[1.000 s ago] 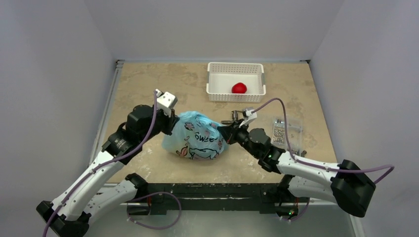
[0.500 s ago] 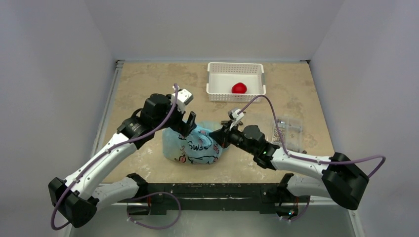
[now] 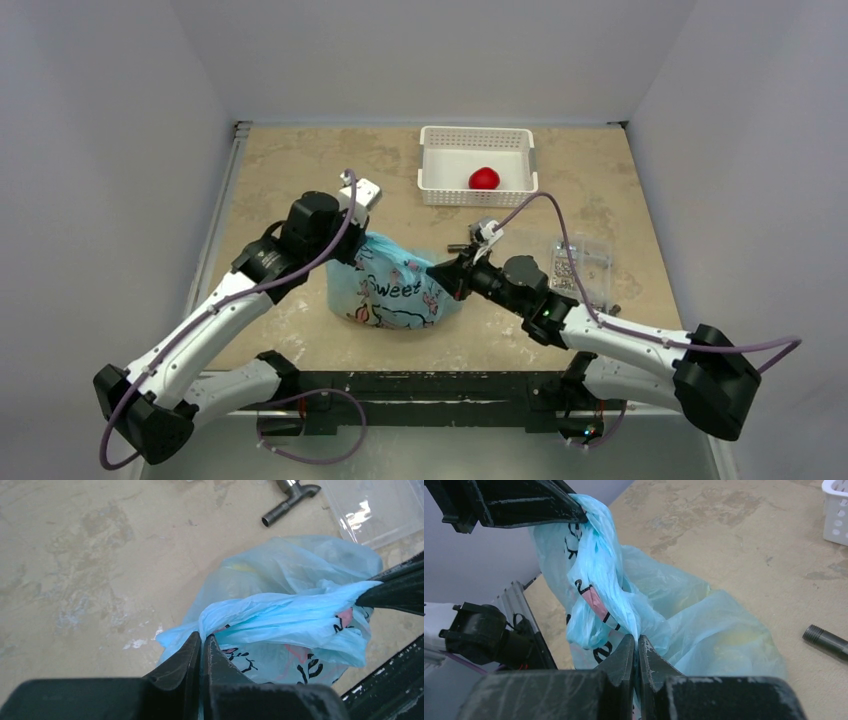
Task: Take the fake fruits out of the plastic bag
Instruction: Untie the plastic bag at the center of the board, then adjust the plastic bag at the center of the board.
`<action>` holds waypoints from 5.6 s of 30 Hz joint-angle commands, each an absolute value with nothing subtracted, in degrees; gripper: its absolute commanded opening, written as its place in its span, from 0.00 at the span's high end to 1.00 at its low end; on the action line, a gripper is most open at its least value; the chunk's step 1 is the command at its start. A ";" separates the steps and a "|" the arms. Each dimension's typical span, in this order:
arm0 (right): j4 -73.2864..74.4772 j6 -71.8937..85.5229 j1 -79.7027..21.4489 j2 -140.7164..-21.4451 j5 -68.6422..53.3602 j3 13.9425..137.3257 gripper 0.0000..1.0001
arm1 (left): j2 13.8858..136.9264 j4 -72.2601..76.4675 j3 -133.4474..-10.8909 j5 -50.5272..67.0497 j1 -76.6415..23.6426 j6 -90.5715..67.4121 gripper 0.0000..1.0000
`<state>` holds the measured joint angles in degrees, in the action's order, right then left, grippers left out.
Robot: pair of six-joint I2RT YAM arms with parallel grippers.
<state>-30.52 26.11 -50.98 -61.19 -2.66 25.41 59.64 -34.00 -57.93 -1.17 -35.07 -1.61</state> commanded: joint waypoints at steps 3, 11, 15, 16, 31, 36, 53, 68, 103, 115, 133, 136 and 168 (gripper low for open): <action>-26.23 27.10 -51.06 -58.38 -3.23 26.04 1.00 | 50.01 -26.92 -53.90 -5.08 -35.12 -2.74 1.00; -5.67 13.96 -51.07 -67.02 -4.30 46.46 0.58 | 49.17 -25.99 -53.60 1.67 -35.52 -2.68 1.00; -4.55 11.28 -51.19 -71.17 -6.45 50.76 0.29 | 49.06 -25.86 -53.55 1.91 -35.56 -2.87 1.00; -4.62 11.06 -51.54 -72.21 -6.98 51.54 0.24 | 49.04 -25.68 -53.47 2.05 -35.59 -3.04 1.00; -16.10 18.44 -55.68 -71.49 8.06 45.36 0.39 | 51.00 -25.52 -53.83 2.91 -35.60 -3.34 1.00; -16.48 20.78 -55.72 -67.96 12.85 42.33 0.88 | 50.81 -25.39 -53.79 1.82 -35.60 -3.49 1.00; -12.47 10.38 -55.61 -67.18 2.88 44.85 0.73 | 45.44 -23.44 -51.82 -4.14 -35.61 -3.53 1.00; -8.14 10.40 -56.41 -79.18 -2.47 58.06 0.15 | 47.91 -23.36 -52.02 -2.40 -35.61 -2.91 1.00; -14.00 22.86 -56.08 -67.28 4.51 39.06 0.93 | 52.57 -31.81 -55.01 -2.60 -35.51 -5.75 1.00; -2.08 10.99 -56.08 -64.58 6.93 50.27 0.17 | 51.47 -28.71 -52.44 2.26 -35.55 -4.84 1.00; -17.11 25.24 -50.11 -70.68 -1.66 47.60 0.99 | 46.82 -29.75 -50.56 2.66 -35.64 -6.43 1.00; -21.07 36.39 -48.40 -64.09 3.93 39.29 1.00 | 45.73 -30.01 -50.12 0.25 -35.65 -7.43 1.00; -28.13 38.59 -47.73 -54.39 0.43 29.95 1.00 | 70.42 -45.78 -69.01 18.60 -36.91 7.55 0.48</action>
